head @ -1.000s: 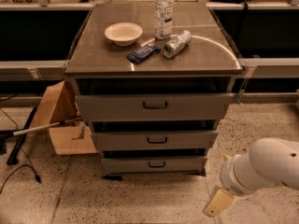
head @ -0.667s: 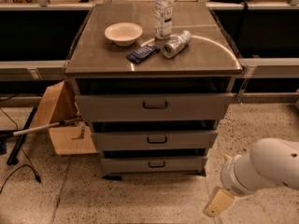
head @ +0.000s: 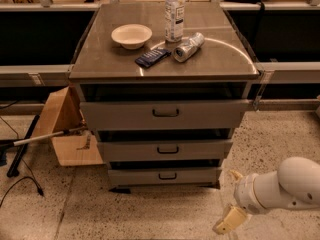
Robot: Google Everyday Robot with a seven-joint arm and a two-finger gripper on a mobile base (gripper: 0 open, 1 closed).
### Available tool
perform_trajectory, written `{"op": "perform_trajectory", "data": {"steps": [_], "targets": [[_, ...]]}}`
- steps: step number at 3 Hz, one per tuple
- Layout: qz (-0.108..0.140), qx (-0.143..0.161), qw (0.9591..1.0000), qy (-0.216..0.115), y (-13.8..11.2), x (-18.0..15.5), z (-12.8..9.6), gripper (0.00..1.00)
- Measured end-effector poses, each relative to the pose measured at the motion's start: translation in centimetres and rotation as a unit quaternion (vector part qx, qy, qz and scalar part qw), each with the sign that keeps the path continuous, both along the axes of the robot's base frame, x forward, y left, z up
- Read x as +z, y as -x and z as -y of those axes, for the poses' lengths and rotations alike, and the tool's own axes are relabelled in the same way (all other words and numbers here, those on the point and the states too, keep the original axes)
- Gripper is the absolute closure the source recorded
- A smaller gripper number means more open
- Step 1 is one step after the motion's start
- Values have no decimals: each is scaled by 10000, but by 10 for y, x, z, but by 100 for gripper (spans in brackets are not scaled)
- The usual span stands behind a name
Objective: Open bottom drawer
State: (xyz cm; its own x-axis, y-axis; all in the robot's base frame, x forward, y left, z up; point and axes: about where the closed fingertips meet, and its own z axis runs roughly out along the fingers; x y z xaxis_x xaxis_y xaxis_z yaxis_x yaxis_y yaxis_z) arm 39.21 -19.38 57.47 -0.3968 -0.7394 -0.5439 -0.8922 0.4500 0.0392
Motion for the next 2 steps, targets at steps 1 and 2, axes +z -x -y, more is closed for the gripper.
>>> {"op": "perform_trajectory", "data": {"steps": [1,2], "targets": [[1,146,9995,-270,1,-19,-10,0],[-49,209,9992,-342,5,-35,-22,0]]}}
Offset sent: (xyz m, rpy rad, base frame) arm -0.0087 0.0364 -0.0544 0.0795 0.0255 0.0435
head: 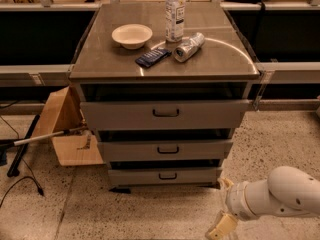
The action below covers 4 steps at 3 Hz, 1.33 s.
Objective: Open bottom drawer
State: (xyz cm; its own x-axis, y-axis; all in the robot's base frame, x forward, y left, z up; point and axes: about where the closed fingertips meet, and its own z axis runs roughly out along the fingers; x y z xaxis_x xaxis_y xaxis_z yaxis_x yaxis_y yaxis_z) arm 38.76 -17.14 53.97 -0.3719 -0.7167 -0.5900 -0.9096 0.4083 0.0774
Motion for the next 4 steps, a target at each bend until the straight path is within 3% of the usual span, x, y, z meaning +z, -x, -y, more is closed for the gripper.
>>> {"op": "perform_trajectory", "data": {"steps": [1,2,4], "targets": [[-139,29,9996,253,2,-18,-13,0],[-154,19,9995,282,4,-19,-13,0],[-198,-78,9994,278,-18,-61,-14,0]]}}
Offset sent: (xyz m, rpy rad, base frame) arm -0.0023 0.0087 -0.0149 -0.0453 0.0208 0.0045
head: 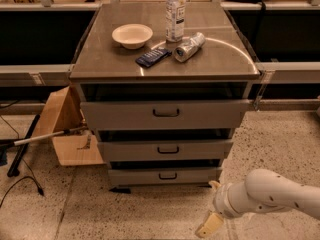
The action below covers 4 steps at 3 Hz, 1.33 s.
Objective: Open bottom drawer
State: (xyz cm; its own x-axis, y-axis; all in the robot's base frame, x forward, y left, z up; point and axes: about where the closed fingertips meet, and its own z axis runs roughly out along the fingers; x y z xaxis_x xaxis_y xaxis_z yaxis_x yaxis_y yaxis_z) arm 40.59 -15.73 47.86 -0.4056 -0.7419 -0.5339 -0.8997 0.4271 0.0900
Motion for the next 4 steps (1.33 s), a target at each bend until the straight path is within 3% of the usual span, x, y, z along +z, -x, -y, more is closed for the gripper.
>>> {"op": "perform_trajectory", "data": {"steps": [3,4], "targets": [[-124,33,9994,-334,-44,-54,-19,0],[-205,143,9988,-426,-66,-73,-40,0]]}}
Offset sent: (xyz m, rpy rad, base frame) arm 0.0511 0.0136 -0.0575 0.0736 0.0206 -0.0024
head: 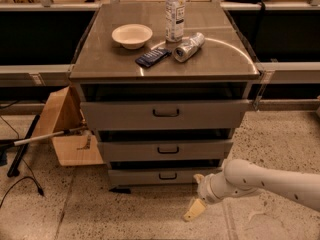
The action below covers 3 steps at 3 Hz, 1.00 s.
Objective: Open bottom drawer
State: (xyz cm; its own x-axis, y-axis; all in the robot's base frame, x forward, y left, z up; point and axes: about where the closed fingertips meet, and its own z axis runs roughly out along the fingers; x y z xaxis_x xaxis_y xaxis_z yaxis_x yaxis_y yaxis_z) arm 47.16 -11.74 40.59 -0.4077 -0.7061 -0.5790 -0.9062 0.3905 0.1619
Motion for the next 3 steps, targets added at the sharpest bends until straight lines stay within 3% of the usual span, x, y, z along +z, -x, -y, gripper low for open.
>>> {"op": "perform_trajectory", "data": {"steps": [1,2,3], "targets": [[1,-1,10000,-1,0,0,0,0],[173,-101,9998,-76,-9,-17,-3,0],[495,-207,9984,-158,-27,-34,-6,0]]}}
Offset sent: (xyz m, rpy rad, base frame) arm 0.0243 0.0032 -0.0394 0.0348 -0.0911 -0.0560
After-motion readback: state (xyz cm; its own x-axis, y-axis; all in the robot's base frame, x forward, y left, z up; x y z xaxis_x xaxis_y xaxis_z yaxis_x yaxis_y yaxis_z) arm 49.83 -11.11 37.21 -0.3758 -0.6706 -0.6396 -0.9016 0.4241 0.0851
